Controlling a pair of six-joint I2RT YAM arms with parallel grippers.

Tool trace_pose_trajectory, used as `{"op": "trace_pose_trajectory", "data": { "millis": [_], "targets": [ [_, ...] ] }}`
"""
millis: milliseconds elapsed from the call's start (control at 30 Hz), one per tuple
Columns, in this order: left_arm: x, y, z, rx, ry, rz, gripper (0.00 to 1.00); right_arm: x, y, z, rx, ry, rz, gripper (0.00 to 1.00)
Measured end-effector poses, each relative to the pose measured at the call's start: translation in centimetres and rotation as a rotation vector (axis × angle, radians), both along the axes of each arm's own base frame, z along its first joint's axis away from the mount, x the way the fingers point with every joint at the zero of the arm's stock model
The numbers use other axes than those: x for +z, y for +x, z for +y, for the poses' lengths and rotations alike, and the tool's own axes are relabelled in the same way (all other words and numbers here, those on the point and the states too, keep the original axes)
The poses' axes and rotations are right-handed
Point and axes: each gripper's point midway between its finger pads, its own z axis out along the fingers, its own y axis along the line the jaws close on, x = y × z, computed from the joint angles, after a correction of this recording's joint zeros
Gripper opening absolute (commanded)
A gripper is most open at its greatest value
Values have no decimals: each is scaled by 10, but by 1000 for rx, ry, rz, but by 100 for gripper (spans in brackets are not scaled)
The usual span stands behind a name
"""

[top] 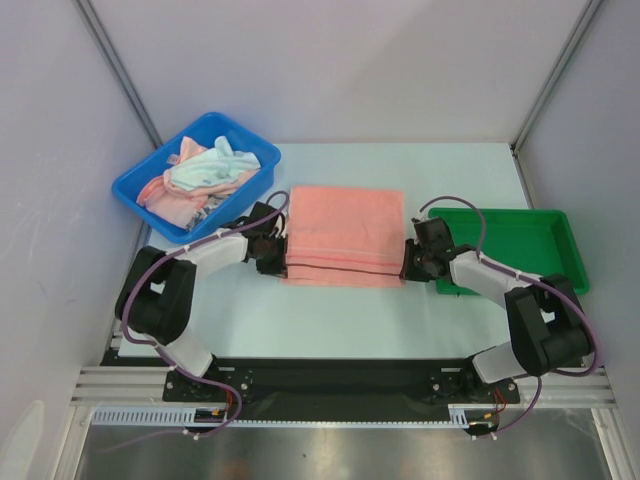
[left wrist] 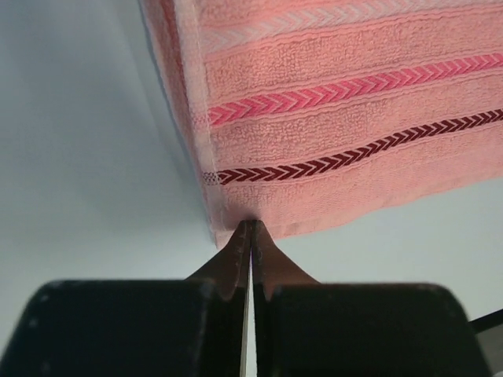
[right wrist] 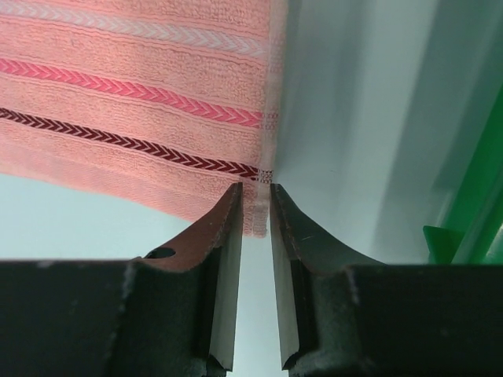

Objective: Fold and stack the towels
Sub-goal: Fold the towel

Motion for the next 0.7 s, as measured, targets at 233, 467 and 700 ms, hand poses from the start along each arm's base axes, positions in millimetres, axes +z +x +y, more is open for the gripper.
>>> {"op": "trace_pose_trajectory", "data": {
  "millis": [233,467,700],
  "targets": [
    [4,-5,4,3,19,23,10,-7,-1,0,-7,-5,19,20],
    [22,0,11,31,41,-26,44,-8,0,0,-8,-4,20,10],
    [17,9,10,44,17,-33,35,-8,0,0,-8,-4,17,8]
  ]
}}
